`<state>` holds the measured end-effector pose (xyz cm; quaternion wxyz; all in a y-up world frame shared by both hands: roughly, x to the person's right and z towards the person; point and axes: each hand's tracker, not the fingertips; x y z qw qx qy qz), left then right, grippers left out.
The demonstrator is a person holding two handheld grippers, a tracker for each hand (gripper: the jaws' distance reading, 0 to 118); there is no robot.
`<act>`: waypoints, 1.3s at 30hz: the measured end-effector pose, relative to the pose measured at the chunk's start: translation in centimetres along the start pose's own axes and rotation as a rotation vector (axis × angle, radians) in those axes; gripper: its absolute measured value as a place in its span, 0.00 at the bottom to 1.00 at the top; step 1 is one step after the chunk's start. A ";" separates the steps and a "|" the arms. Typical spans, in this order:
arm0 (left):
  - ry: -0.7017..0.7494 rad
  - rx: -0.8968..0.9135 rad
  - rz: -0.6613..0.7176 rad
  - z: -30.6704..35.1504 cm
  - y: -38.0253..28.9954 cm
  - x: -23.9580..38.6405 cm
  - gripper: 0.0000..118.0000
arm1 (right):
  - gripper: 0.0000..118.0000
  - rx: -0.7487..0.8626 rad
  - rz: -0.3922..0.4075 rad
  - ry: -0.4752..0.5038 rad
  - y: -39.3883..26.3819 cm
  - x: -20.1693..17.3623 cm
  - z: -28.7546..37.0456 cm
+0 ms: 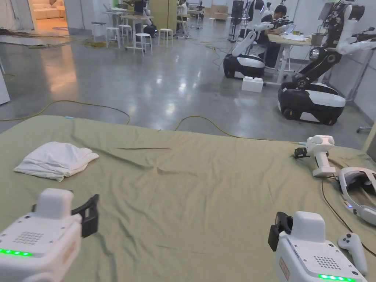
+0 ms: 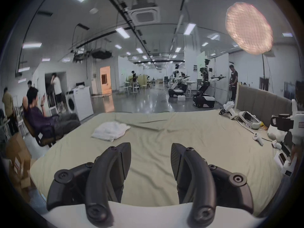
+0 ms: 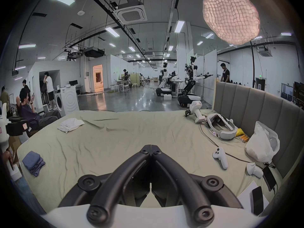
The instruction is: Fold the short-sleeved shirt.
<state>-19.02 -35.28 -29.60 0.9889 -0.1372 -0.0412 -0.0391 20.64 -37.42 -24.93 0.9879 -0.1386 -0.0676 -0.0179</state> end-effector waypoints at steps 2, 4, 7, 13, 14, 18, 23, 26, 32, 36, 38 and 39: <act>-0.010 0.015 0.012 -0.8 0.4 2.1 0.37 | 0.00 0.029 0.002 -0.002 0.3 -0.2 0.1; -0.015 0.036 0.023 -0.9 0.5 4.4 0.30 | 0.00 0.047 0.009 -0.013 0.6 -0.5 0.2; -0.028 0.076 0.041 -1.2 0.5 5.7 0.11 | 0.00 0.073 0.017 -0.018 0.8 -0.7 0.4; -0.057 0.097 0.099 -0.6 0.5 7.4 0.06 | 0.00 0.108 0.022 -0.009 0.9 -1.1 0.9; -0.053 0.099 0.105 -0.5 0.5 7.3 0.06 | 0.00 0.111 0.020 -0.004 0.9 -1.1 0.9; -0.040 0.109 0.136 0.0 0.7 6.9 0.06 | 0.00 0.105 0.015 -0.006 0.8 -1.1 0.9; -0.035 0.109 0.160 0.1 0.7 6.2 0.06 | 0.00 0.100 0.000 -0.009 0.6 -1.0 1.2; -0.024 0.112 0.158 0.3 0.8 6.1 0.06 | 0.00 0.095 -0.005 -0.008 0.5 -1.0 1.2; -0.020 0.117 0.144 0.6 0.6 6.2 0.06 | 0.00 0.088 0.003 -0.009 0.1 -1.1 1.3; -0.021 0.125 0.081 0.6 0.4 6.3 0.06 | 0.00 0.095 0.029 -0.007 0.1 -1.2 1.6; -0.004 0.128 0.068 0.7 0.3 6.3 0.06 | 0.00 0.099 0.042 -0.006 0.2 -1.2 1.6; -0.001 0.131 0.073 0.7 0.3 6.3 0.06 | 0.00 0.100 0.044 -0.007 0.3 -1.2 1.6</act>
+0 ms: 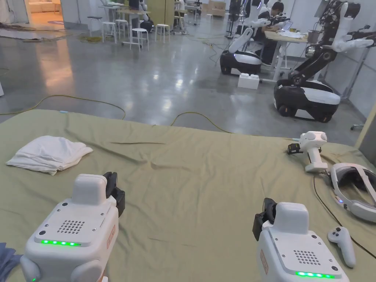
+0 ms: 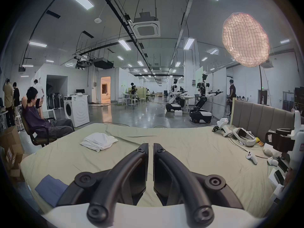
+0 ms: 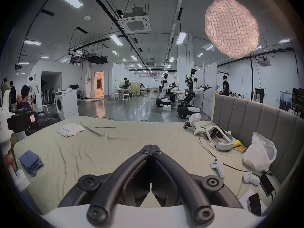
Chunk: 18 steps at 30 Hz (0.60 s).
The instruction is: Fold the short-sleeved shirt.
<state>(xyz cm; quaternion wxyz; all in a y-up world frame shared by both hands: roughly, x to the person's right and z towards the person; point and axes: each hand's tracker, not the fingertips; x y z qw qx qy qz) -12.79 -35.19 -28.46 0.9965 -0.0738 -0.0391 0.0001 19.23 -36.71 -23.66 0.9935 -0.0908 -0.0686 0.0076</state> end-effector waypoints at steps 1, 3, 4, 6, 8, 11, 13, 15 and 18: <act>-0.001 0.002 0.013 0.0 0.0 -0.2 0.06 | 0.00 0.001 0.000 -0.001 0.1 0.0 0.0; -0.006 0.002 0.041 0.0 0.0 -0.3 0.06 | 0.00 0.006 -0.004 -0.003 0.2 -0.1 -0.1; -0.010 0.001 0.049 0.0 0.1 -0.3 0.07 | 0.00 0.009 -0.003 -0.005 0.3 -0.1 -0.1; -0.013 0.000 0.048 0.0 0.2 -0.4 0.07 | 0.00 0.015 0.006 -0.009 0.4 -0.2 0.0; -0.020 0.002 0.038 0.0 0.3 -0.1 0.11 | 0.00 0.020 0.014 -0.015 0.5 -0.2 0.0; -0.025 0.008 0.027 0.2 0.6 0.2 0.28 | 0.12 0.034 0.025 -0.029 0.6 -0.3 0.1; -0.030 0.014 0.035 0.2 0.7 0.1 0.46 | 0.36 0.039 0.023 -0.035 0.8 -0.2 0.2; -0.042 0.017 0.054 0.2 0.9 0.0 0.59 | 0.58 0.042 0.017 -0.030 0.9 0.0 0.2; -0.054 0.019 0.084 0.1 1.0 -0.3 0.63 | 0.69 0.045 0.019 -0.039 1.1 0.1 0.2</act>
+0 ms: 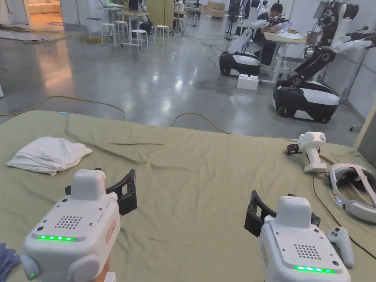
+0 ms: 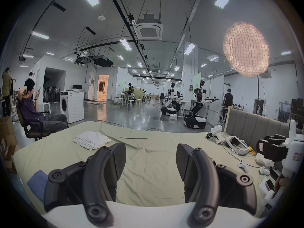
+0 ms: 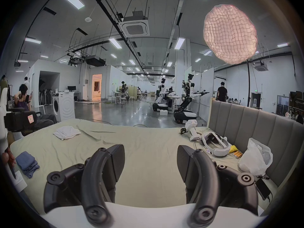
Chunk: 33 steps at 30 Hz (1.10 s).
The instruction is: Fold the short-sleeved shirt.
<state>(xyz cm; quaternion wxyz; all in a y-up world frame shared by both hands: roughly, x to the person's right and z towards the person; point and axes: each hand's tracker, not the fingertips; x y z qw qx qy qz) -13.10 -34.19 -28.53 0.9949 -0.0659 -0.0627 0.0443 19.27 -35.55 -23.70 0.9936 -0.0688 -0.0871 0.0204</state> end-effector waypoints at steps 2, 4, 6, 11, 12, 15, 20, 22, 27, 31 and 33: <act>0.001 0.001 0.009 -0.1 0.1 -0.1 0.65 | 0.82 -0.003 -0.001 -0.017 0.1 0.0 -0.1; -0.002 0.003 0.017 -0.1 0.1 -0.2 0.65 | 0.82 -0.002 -0.015 -0.026 0.1 0.2 -0.1; -0.024 0.009 0.035 -0.2 0.2 -0.5 0.66 | 0.86 -0.002 -0.029 -0.025 0.2 0.4 -0.2; -0.046 0.061 0.036 0.0 0.2 -0.6 0.66 | 0.88 0.009 -0.044 -0.002 0.4 0.7 -0.1; -0.041 0.064 0.029 0.0 0.2 -0.6 0.66 | 0.88 0.014 -0.044 0.005 0.5 0.7 -0.1; -0.013 0.056 0.020 -0.1 0.6 -0.4 0.66 | 0.88 0.019 -0.067 0.043 0.6 1.0 -0.2; 0.019 0.041 -0.021 -0.4 0.6 -0.3 0.66 | 0.88 -0.003 -0.091 -0.035 0.4 0.9 -0.9; 0.026 0.030 -0.056 -0.4 0.5 -0.1 0.66 | 0.88 -0.010 -0.102 -0.088 0.5 0.7 -1.1; 0.014 0.011 -0.099 -0.3 0.2 0.4 0.66 | 0.88 -0.053 -0.141 -0.143 0.9 0.6 -1.5; 0.014 0.003 -0.102 -0.4 0.0 0.6 0.66 | 0.88 -0.074 -0.187 -0.084 1.1 1.0 -1.7; 0.016 0.002 -0.096 -0.4 0.0 0.6 0.66 | 0.88 -0.100 -0.197 -0.046 1.3 1.2 -1.9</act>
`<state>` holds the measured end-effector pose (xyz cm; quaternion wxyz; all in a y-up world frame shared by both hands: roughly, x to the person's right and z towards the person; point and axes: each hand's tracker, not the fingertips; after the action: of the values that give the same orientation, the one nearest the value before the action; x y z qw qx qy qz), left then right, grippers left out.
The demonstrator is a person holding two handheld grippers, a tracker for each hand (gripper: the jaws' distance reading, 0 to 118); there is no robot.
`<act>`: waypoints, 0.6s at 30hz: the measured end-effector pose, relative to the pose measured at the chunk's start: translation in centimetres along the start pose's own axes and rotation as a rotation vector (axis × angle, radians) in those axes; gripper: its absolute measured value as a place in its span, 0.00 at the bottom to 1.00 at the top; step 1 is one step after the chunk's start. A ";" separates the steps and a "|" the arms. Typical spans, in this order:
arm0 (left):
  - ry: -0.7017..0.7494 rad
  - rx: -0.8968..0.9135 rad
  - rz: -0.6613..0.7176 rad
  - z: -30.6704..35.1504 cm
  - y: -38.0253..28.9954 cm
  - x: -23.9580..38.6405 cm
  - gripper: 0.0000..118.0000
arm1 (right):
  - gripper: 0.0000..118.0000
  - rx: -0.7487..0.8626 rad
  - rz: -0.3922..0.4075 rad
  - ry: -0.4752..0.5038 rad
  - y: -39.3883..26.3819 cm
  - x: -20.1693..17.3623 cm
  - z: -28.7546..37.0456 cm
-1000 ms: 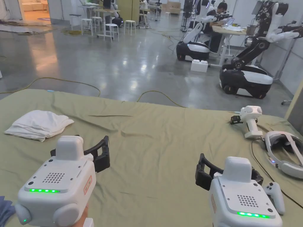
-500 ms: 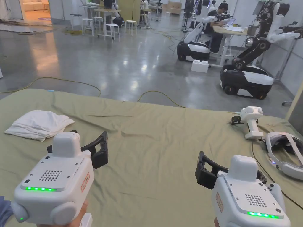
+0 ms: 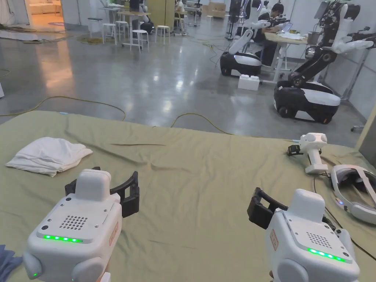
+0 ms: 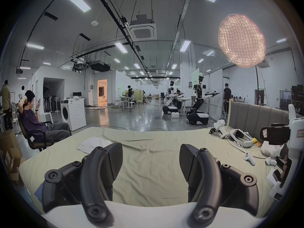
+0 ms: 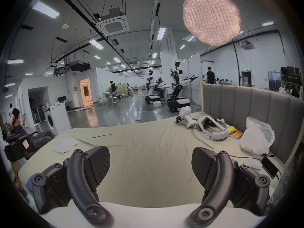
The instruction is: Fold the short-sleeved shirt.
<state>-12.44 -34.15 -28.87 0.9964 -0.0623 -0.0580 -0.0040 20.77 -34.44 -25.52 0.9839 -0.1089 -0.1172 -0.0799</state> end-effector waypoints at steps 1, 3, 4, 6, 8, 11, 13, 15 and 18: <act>0.001 0.000 0.005 0.0 0.0 0.0 0.66 | 0.88 -0.015 -0.006 -0.001 0.2 0.0 0.0; 0.003 -0.001 0.015 -0.1 0.0 0.0 0.66 | 0.88 -0.027 -0.022 -0.009 0.3 -0.1 -0.1; 0.007 -0.003 0.016 -0.1 0.0 0.0 0.66 | 0.88 -0.028 -0.028 -0.012 0.3 -0.2 -0.1; 0.017 -0.007 0.019 -0.2 0.0 0.0 0.66 | 0.88 -0.031 -0.040 -0.016 0.4 -0.3 -0.1; 0.025 -0.011 0.020 -0.3 0.0 -0.1 0.66 | 0.88 -0.042 -0.031 -0.023 0.6 -0.5 -0.2; 0.033 -0.012 0.023 -0.3 0.0 -0.2 0.66 | 0.90 -0.046 -0.016 -0.037 0.7 -0.8 -0.2; 0.037 -0.014 0.025 -0.3 -0.1 -0.2 0.66 | 0.90 -0.047 -0.019 -0.026 0.7 -0.7 -0.2; 0.038 -0.018 0.025 -0.4 -0.1 -0.3 0.66 | 0.90 -0.054 -0.023 -0.008 0.8 -0.6 -0.3; 0.033 -0.024 0.024 -0.3 -0.2 -0.5 0.66 | 0.90 -0.071 -0.046 -0.008 0.9 -0.5 -0.5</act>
<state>-12.89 -34.41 -29.18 0.9963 -0.0752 -0.0406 0.0064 20.60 -33.58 -26.29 0.9768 -0.1412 -0.1208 -0.1062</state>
